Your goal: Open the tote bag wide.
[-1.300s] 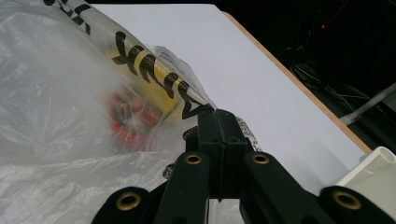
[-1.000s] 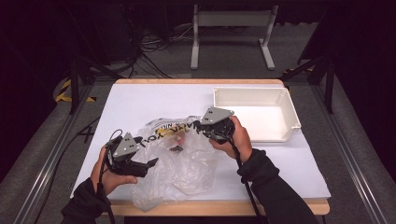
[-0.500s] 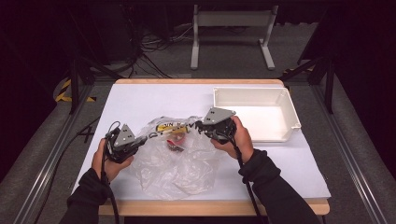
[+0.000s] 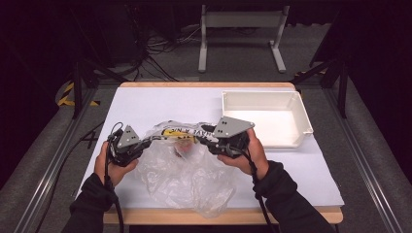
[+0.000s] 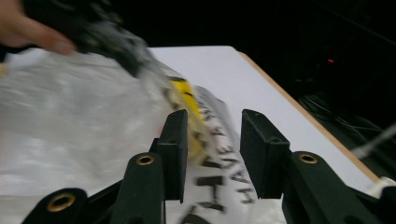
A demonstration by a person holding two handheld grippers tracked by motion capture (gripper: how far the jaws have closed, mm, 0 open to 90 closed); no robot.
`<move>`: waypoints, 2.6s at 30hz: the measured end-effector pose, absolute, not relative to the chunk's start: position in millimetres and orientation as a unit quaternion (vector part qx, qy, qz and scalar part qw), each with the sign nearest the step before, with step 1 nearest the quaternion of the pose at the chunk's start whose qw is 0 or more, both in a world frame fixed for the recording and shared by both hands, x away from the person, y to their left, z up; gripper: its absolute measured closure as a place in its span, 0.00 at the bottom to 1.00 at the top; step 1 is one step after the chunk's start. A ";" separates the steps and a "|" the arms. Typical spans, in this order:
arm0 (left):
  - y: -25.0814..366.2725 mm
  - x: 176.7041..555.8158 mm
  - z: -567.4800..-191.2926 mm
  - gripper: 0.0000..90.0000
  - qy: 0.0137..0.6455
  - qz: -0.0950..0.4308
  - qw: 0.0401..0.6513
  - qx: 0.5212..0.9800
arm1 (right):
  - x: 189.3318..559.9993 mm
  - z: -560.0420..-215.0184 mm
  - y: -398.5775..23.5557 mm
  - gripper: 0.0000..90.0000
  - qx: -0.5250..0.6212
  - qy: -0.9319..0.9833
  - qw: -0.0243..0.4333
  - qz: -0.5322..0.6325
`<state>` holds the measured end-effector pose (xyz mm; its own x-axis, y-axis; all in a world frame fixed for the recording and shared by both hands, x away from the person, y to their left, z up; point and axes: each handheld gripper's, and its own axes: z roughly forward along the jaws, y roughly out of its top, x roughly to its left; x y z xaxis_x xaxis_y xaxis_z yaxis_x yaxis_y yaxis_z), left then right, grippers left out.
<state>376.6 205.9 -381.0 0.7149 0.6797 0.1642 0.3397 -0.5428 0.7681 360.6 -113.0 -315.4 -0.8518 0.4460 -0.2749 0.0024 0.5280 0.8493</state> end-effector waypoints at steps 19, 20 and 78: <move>213.3 375.9 -378.6 1.00 0.298 0.227 0.387 0.843 | 374.9 -377.8 -105.9 0.24 0.178 0.898 0.279 0.290; 214.5 376.0 -378.1 1.00 0.297 0.227 0.390 0.842 | 379.2 -380.7 -107.9 0.25 0.182 0.900 0.278 0.282; 262.6 419.8 -398.3 0.80 0.380 0.243 0.360 0.817 | 470.1 -359.7 -108.1 0.79 0.240 0.893 0.291 0.243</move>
